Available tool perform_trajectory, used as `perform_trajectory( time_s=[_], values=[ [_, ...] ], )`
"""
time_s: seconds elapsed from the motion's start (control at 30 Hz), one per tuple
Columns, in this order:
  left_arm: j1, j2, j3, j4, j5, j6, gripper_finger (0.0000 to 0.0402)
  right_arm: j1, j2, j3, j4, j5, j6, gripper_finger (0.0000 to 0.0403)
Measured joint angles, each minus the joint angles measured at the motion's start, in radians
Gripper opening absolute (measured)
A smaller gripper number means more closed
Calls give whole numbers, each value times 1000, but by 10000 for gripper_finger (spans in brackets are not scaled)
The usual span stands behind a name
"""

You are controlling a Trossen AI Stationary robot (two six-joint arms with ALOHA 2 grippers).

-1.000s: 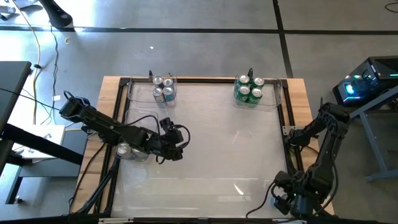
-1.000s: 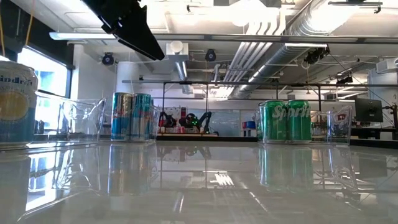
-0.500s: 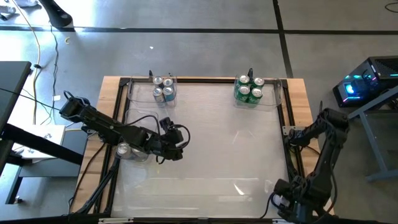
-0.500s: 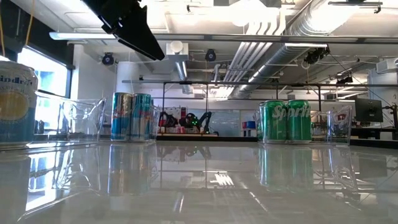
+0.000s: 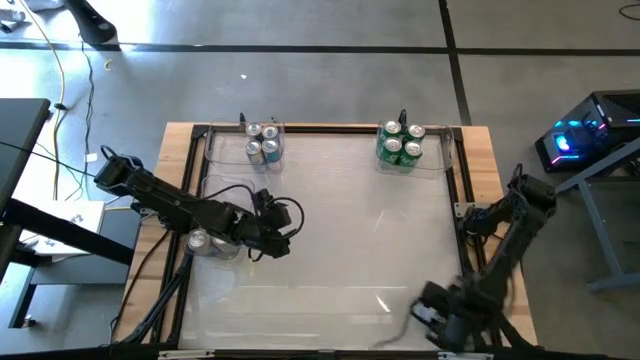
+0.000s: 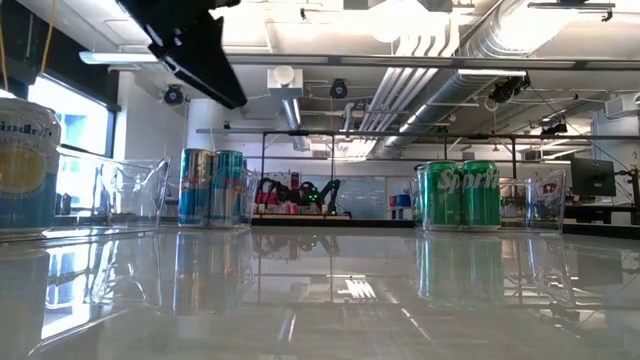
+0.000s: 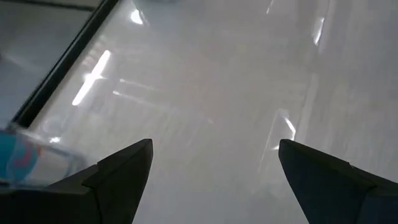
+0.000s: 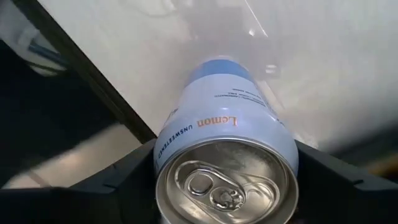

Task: Sort soda cans
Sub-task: Put the blue-white soda can into the middle bottom transparent bin

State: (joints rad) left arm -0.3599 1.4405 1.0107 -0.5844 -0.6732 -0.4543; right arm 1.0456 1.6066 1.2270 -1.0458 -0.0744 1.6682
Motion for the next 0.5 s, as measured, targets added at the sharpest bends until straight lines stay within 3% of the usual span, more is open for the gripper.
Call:
perform_trajectory(
  time_s=[0.27, 0.5],
  values=[
    [-28, -26, 164, -358, -87, -105, 344, -412, 29, 158, 43, 48, -497, 285],
    [-63, -27, 304, -639, -137, -235, 344, -718, 311, 489, -10, 36, -983, 285]
  ],
)
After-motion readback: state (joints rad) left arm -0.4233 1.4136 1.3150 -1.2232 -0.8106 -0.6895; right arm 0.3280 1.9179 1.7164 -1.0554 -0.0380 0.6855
